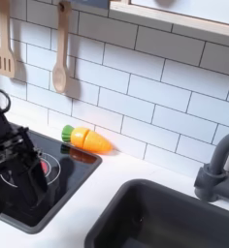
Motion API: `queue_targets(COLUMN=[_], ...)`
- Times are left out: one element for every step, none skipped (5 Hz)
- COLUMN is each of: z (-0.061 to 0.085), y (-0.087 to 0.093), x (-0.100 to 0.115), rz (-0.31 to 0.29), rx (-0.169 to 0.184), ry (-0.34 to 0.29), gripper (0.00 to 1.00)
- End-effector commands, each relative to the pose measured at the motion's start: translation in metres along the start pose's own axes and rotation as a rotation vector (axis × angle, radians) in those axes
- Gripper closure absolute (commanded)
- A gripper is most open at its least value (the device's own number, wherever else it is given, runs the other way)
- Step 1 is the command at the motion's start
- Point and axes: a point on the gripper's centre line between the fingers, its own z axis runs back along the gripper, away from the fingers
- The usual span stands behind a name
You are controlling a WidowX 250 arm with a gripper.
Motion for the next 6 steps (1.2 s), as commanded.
queue_targets(z=[-0.006,-0.007,-0.010,-0.009,-0.010,-0.012], y=[-0.005,-0.011,-0.015,-0.022,-0.025,-0.030], x=[-0.004,-0.008,-0.009,-0.012,-0.009,-0.009], rz=[-0.001,0.002,0.011,0.011,-0.005,-0.023], rx=[-0.237,-0.348,-0.461,-0.531,-0.629,-0.693], ry=[0.061,0.079,0.106,0.113,0.122,0.119], gripper=[0.00,0.00,0.00,0.00,0.00,0.00])
